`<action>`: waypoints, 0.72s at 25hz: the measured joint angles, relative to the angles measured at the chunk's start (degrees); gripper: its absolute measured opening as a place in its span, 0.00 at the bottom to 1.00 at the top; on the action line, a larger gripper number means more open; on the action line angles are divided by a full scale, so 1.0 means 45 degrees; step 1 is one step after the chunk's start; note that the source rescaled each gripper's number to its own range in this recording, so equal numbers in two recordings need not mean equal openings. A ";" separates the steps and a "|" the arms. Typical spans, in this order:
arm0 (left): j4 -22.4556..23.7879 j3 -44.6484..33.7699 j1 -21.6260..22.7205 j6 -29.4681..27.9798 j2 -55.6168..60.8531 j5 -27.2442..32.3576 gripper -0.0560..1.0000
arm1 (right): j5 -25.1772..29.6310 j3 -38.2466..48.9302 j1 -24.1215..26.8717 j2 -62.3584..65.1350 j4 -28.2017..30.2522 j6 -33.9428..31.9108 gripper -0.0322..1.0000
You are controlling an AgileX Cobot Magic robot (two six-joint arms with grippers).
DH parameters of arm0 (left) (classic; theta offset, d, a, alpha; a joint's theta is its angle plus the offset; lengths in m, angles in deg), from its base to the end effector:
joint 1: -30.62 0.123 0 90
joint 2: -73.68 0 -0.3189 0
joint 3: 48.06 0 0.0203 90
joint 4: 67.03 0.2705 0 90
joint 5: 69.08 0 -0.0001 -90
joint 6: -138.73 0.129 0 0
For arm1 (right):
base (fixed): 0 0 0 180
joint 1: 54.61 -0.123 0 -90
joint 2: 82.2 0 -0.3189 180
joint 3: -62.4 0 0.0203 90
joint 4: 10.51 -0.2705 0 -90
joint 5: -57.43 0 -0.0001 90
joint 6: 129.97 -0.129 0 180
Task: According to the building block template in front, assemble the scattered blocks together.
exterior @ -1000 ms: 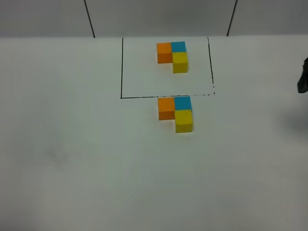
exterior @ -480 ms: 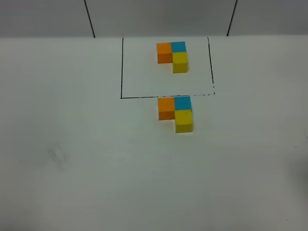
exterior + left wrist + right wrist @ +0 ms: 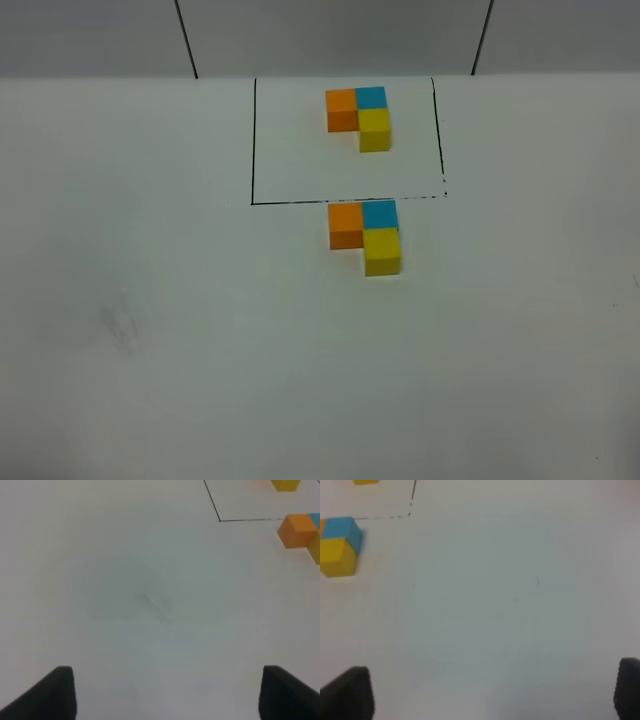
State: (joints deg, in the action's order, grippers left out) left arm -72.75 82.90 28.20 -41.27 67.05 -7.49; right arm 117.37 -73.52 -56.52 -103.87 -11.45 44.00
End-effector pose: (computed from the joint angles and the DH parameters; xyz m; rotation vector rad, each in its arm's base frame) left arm 0.0090 -0.0117 0.2704 0.0494 2.0450 -0.1458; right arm 0.0466 0.0034 0.2950 0.0799 2.1938 0.0981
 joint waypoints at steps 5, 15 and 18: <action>0.0000 0.0000 0.0000 0.0000 0.0000 0.0000 0.71 | 0.0136 0.1056 0.0000 0.2243 0.0208 0.0114 0.99; 0.0000 0.0000 0.0000 0.0000 0.0000 0.0000 0.71 | 0.0251 0.1135 -0.0010 0.3324 0.0781 0.0146 0.96; 0.0000 0.0000 0.0000 0.0000 0.0000 0.0000 0.71 | 0.0262 0.1135 -0.0010 0.3324 0.0807 0.0146 0.95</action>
State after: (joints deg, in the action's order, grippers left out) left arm -72.75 82.90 28.20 -41.27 67.05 -7.49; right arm 118.55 -68.41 -56.57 -88.91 -7.81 44.66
